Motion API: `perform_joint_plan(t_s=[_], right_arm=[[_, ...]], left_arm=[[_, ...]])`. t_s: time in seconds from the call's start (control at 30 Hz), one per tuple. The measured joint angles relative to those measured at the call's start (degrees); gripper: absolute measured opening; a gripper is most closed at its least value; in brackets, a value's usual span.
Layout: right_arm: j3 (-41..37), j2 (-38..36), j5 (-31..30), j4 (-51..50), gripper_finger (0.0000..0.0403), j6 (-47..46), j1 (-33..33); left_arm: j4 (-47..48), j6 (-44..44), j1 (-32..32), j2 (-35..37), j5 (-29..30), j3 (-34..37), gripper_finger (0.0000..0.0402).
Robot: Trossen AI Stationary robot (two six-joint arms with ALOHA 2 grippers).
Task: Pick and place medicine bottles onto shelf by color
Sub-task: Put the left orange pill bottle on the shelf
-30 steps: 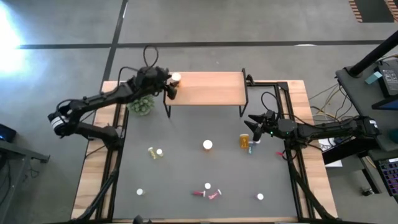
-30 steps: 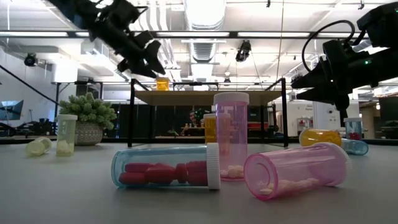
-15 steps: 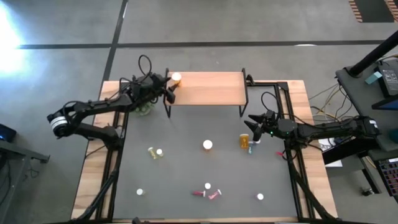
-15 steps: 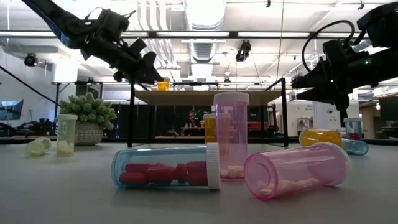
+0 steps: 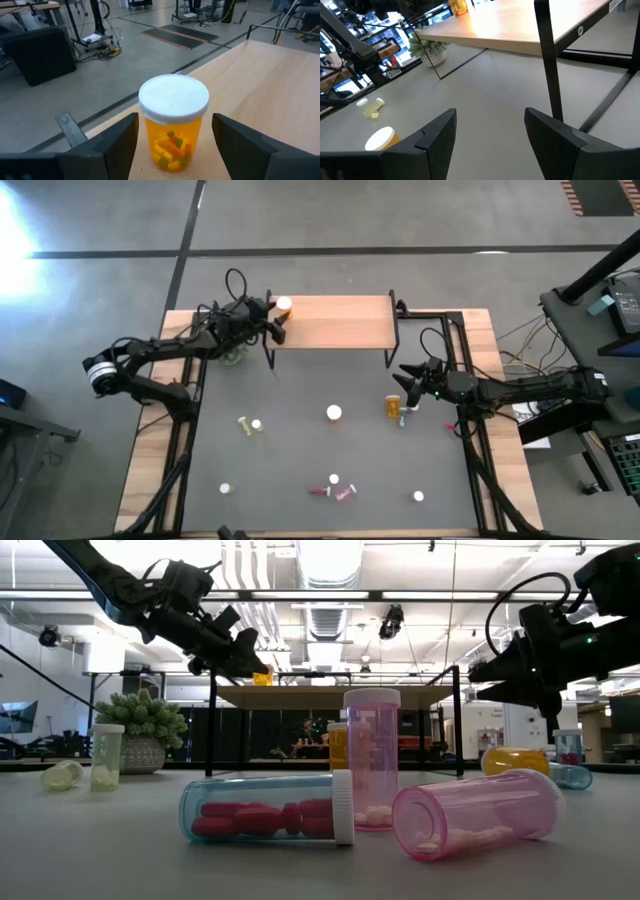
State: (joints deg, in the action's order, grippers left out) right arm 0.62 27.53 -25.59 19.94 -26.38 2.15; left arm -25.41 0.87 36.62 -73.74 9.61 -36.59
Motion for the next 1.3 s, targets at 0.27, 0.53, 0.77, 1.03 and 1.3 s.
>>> perform_joint_plan(t_s=[0.27, 0.53, 0.77, 1.03, 1.3], right_arm=[[0.0, 0.0, 0.0, 0.0, 0.0224, 0.0, 0.0], [0.0, 0.0, 0.0, 0.0, 0.0224, 0.0, 0.0], [0.0, 0.0, 0.0, 0.0, 0.0224, 0.0, 0.0], [0.0, 0.0, 0.0, 0.0, 0.0224, 0.0, 0.0], [0.0, 0.0, 0.0, 0.0, 0.0224, 0.0, 0.0]], left_arm=[[-1.5, 0.0, 0.0, -2.6, 0.8, -1.3, 0.0247], [-3.9, 0.0, 0.0, -4.3, 2.9, -1.8, 0.0247], [-4.2, -0.1, 0.0, -4.7, 4.3, -2.0, 0.0247], [-5.4, -0.3, 0.0, -5.1, 5.8, -2.0, 0.0247], [-7.3, -0.3, 0.0, -7.3, 7.0, -2.9, 0.0247]])
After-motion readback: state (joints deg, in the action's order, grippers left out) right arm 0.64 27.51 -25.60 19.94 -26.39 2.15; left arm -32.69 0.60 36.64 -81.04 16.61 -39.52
